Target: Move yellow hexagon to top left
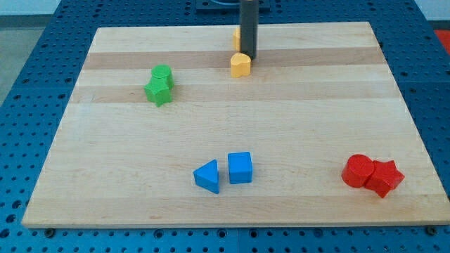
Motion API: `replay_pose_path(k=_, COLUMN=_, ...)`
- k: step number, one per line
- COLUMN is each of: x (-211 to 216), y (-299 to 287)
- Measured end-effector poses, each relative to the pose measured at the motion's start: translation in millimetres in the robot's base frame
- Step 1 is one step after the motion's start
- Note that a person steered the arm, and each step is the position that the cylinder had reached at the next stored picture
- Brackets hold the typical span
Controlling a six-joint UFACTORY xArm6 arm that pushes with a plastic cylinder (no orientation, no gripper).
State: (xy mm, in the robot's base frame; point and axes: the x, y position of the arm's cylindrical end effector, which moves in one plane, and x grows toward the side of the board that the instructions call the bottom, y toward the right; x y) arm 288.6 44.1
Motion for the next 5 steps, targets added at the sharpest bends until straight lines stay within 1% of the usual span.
replay_pose_path(k=1, x=-23.1, y=20.8)
replay_pose_path(k=2, x=-32.1, y=22.8)
replay_pose_path(k=3, x=-32.5, y=16.3)
replay_pose_path(k=5, x=-46.1, y=-14.6)
